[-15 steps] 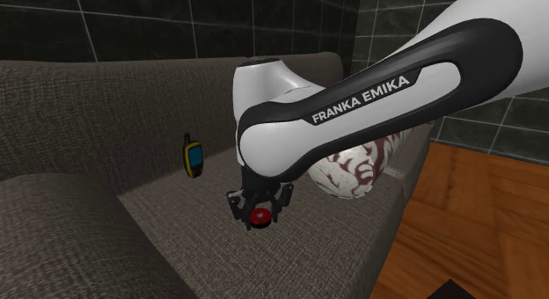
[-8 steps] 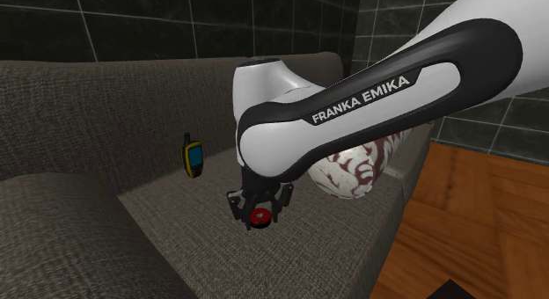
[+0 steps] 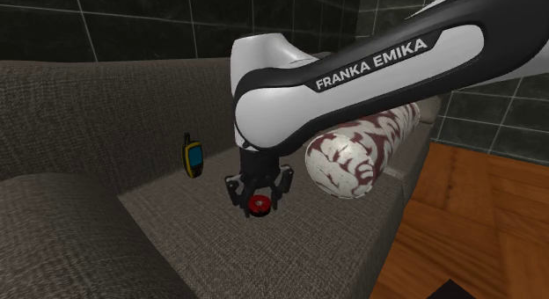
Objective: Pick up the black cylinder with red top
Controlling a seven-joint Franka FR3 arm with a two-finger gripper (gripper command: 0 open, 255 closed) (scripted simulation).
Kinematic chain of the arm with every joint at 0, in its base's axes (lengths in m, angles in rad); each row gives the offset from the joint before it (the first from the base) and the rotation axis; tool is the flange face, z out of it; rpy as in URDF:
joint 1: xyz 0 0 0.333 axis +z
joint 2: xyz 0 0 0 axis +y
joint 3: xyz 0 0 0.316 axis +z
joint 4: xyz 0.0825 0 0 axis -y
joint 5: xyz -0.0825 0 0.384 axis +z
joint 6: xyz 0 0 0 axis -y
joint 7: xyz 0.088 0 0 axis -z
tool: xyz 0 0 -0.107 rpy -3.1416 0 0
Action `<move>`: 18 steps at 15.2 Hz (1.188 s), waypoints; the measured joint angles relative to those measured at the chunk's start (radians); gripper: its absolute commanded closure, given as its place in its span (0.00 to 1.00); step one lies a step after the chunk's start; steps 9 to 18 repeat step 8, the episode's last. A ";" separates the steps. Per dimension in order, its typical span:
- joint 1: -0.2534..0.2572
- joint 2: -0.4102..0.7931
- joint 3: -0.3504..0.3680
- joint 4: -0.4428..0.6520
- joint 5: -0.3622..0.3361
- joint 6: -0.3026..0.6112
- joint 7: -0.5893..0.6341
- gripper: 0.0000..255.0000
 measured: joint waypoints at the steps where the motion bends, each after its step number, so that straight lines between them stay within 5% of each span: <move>1: 0.000 -0.005 -0.001 0.008 0.003 -0.013 -0.003 1.00; 8: -0.002 -0.024 -0.006 0.079 0.011 -0.101 -0.013 1.00; 18: -0.002 -0.024 -0.006 0.079 0.011 -0.101 -0.013 1.00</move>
